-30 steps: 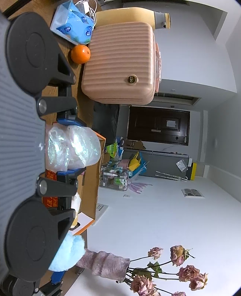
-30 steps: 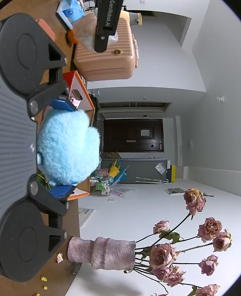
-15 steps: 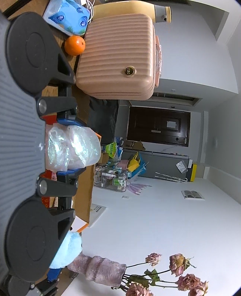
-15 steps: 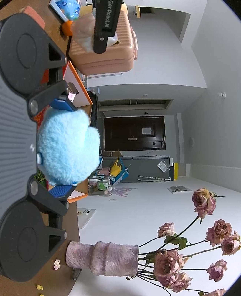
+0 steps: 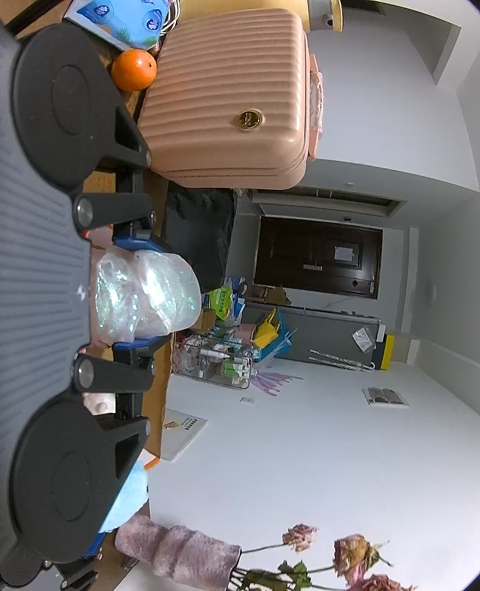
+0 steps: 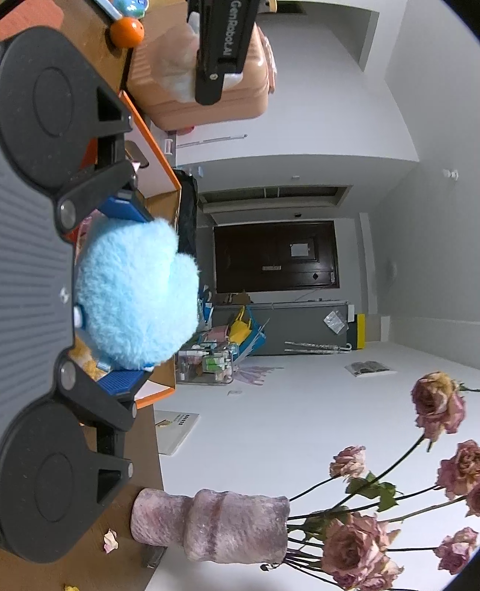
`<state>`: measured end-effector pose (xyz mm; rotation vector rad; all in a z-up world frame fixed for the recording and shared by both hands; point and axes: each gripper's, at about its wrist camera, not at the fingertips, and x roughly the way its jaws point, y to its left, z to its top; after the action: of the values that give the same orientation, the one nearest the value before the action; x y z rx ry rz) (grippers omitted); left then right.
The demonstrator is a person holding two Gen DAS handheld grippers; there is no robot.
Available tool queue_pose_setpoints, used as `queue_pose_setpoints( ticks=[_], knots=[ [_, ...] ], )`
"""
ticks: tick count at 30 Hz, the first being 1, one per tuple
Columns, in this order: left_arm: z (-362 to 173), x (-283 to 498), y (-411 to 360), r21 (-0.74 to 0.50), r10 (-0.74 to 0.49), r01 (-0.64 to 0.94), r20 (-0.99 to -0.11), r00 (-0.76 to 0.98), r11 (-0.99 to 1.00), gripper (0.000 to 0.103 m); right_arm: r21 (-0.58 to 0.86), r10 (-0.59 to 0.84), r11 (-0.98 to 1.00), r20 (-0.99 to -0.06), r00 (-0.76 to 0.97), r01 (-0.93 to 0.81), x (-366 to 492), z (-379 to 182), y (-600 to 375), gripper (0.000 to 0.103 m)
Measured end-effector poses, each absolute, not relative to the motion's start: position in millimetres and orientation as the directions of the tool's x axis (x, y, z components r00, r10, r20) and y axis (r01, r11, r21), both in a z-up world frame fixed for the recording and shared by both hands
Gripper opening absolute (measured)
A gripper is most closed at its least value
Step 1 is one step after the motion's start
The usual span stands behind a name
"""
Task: Organize soft objects
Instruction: 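Carry the plastic bag with the left tool while the right tool carries the blue pouch to the box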
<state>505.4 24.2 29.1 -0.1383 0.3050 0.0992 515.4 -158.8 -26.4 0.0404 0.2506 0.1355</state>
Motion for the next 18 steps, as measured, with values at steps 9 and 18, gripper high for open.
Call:
queue_pose_setpoints(
  ticks=[9, 18],
  knots=[
    [22.0, 545.0, 24.3, -0.121, 0.115, -0.164, -0.339, 0.934, 0.979, 0.043, 0.052, 0.109, 0.994, -0.271, 0.956, -0.098, 544.9, -28.9, -156.6, 0.077],
    [6.7, 587.5, 29.1, -0.129, 0.146, -0.216, -0.411, 0.900, 0.968, 0.043, 0.122, 0.122, 0.989, -0.330, 0.936, -0.086, 575.0, -28.1, -155.8, 0.077]
  ],
)
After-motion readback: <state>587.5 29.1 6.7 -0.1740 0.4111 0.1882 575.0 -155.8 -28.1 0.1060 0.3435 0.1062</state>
